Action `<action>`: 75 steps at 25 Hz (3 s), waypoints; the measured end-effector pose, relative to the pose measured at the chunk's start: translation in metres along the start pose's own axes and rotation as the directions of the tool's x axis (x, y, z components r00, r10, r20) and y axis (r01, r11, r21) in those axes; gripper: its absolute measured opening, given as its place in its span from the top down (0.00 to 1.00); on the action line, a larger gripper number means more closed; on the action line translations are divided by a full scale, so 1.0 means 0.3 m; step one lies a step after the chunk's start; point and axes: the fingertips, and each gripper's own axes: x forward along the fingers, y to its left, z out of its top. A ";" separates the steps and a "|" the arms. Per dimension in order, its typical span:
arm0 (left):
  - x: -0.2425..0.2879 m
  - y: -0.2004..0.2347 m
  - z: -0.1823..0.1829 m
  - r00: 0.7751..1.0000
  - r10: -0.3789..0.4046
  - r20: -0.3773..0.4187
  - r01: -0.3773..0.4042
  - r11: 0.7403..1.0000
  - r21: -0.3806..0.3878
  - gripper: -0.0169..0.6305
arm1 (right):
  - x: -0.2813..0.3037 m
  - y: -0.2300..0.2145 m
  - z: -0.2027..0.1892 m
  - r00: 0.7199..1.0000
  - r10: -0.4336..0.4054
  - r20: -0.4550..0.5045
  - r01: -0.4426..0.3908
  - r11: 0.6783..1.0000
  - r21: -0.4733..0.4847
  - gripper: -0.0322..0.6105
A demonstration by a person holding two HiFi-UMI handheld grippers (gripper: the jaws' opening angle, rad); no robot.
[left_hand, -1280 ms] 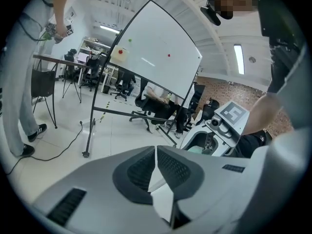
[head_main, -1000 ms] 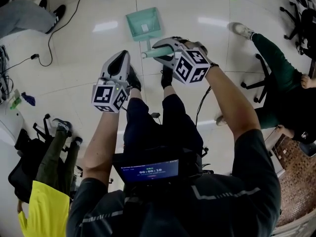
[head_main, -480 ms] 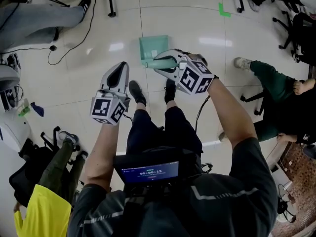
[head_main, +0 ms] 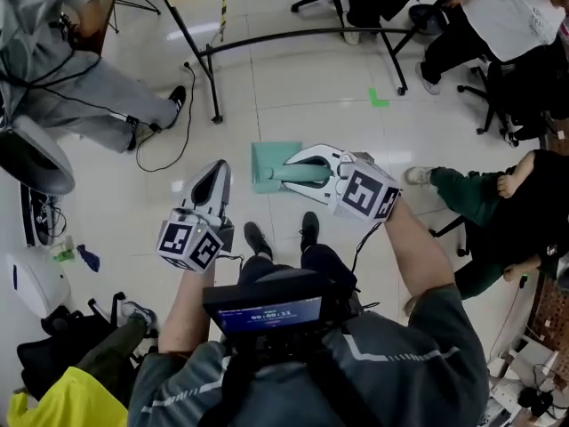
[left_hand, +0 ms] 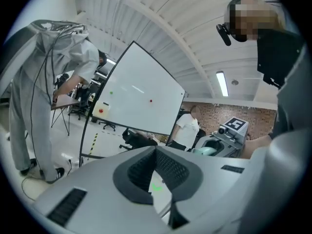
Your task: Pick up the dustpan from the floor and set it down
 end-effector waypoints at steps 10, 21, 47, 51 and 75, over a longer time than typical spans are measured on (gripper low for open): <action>-0.191 -0.244 0.353 0.991 -0.090 0.099 0.076 0.987 0.139 0.94 | -0.211 0.111 0.371 0.994 -0.057 0.089 0.064 0.995 -0.071 0.77; -0.221 -0.250 0.382 0.991 -0.082 0.108 0.061 0.980 0.189 0.95 | -0.207 0.128 0.405 0.998 -0.041 0.046 0.046 0.991 -0.123 0.77; -0.258 0.030 0.417 0.990 -0.101 0.096 0.084 0.981 0.174 0.94 | -0.035 0.012 0.495 0.995 -0.100 0.017 0.101 0.990 -0.097 0.77; -0.232 0.108 0.455 0.988 -0.127 0.088 0.111 0.980 0.166 0.94 | 0.029 -0.073 0.504 0.992 -0.123 0.012 0.124 0.988 -0.093 0.77; 0.810 0.264 0.741 0.989 0.084 0.125 -0.111 0.969 0.222 0.94 | -0.143 -1.130 0.294 0.998 0.055 0.027 -0.048 0.974 -0.220 0.77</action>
